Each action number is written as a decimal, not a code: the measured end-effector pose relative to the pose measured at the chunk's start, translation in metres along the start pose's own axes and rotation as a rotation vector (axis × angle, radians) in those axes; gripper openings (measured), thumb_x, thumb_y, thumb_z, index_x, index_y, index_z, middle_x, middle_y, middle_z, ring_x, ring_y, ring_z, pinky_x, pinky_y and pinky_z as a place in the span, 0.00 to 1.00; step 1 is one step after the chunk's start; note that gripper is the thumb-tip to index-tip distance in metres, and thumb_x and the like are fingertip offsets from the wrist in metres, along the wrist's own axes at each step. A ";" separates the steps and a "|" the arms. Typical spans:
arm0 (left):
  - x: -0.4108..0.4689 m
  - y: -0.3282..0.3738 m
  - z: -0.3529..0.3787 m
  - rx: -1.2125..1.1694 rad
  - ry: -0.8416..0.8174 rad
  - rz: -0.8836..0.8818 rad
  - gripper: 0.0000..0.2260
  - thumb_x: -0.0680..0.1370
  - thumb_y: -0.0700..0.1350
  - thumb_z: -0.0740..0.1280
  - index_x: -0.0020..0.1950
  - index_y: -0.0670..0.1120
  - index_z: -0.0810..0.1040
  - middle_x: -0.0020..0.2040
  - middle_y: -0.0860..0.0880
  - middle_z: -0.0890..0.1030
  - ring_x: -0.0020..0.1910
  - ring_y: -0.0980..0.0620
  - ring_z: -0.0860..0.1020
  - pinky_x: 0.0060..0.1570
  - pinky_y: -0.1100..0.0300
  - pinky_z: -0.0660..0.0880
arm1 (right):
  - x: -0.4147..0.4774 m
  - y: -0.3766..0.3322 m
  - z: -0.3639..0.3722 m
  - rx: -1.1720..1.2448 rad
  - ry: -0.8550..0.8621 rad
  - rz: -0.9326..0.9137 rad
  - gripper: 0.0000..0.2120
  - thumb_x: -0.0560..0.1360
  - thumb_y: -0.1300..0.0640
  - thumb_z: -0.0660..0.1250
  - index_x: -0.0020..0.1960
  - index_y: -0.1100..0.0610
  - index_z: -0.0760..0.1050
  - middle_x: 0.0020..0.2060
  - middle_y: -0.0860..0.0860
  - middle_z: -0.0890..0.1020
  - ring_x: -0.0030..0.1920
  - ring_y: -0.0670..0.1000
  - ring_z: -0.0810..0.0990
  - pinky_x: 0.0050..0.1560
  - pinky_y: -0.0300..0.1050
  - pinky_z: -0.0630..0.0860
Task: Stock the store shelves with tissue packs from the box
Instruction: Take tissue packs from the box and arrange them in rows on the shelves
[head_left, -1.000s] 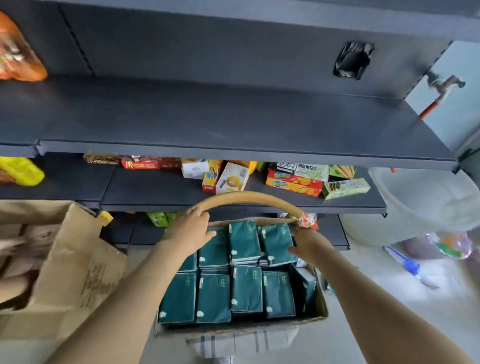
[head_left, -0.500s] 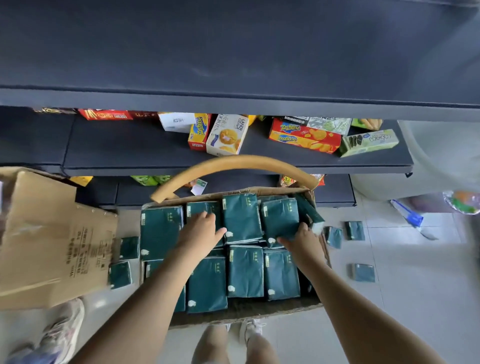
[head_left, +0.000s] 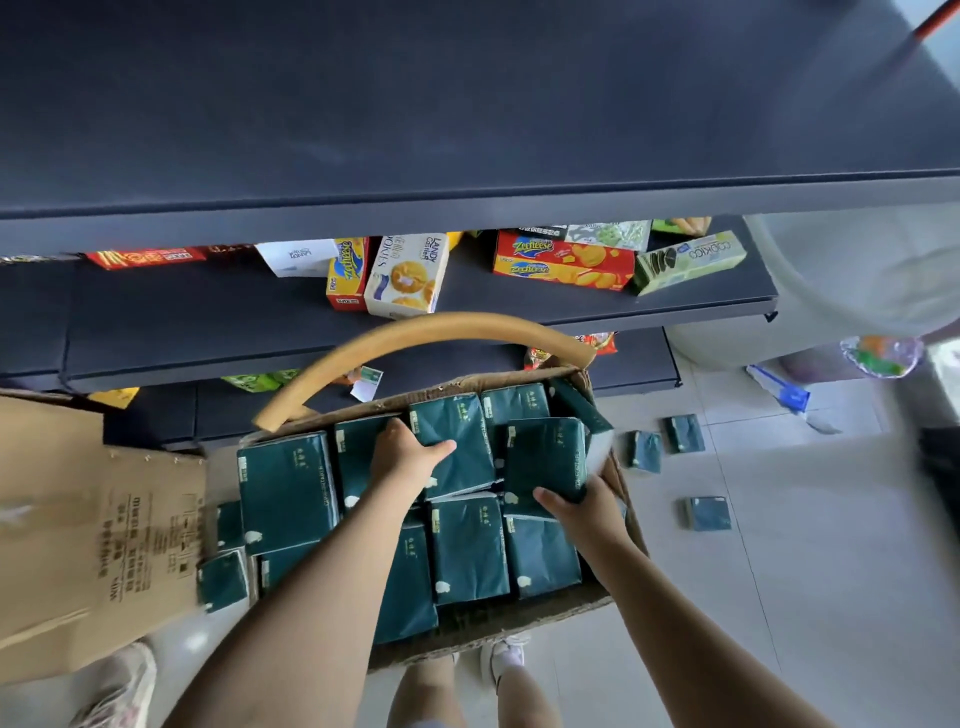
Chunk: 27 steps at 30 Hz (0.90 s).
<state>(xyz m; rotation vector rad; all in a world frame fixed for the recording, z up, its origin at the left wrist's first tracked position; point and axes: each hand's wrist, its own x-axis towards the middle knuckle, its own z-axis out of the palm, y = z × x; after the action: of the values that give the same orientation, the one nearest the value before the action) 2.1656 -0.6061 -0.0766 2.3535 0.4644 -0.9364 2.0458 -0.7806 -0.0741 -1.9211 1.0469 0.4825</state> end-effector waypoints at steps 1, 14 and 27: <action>-0.001 0.000 0.000 -0.056 -0.011 -0.044 0.22 0.72 0.52 0.73 0.55 0.41 0.69 0.55 0.47 0.73 0.57 0.42 0.77 0.34 0.62 0.68 | -0.001 0.001 -0.001 0.015 0.005 0.000 0.16 0.72 0.54 0.72 0.55 0.59 0.74 0.45 0.52 0.81 0.41 0.50 0.77 0.29 0.32 0.67; -0.042 -0.014 -0.052 -0.837 -0.093 0.022 0.09 0.74 0.52 0.71 0.46 0.51 0.74 0.49 0.51 0.79 0.49 0.50 0.77 0.50 0.56 0.74 | -0.029 -0.041 -0.035 0.426 -0.001 -0.102 0.12 0.72 0.54 0.72 0.50 0.59 0.73 0.42 0.51 0.80 0.44 0.53 0.80 0.48 0.51 0.81; -0.207 -0.026 -0.158 -1.170 0.178 0.488 0.12 0.77 0.48 0.68 0.57 0.53 0.71 0.56 0.51 0.79 0.48 0.51 0.78 0.45 0.54 0.76 | -0.138 -0.130 -0.121 0.262 0.058 -0.612 0.12 0.73 0.54 0.71 0.53 0.58 0.76 0.42 0.53 0.81 0.44 0.56 0.81 0.49 0.58 0.80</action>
<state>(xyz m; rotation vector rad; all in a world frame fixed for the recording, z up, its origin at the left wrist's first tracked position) 2.0900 -0.5116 0.1561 1.3448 0.3313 -0.1066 2.0653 -0.7806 0.1495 -1.8996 0.4786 -0.0557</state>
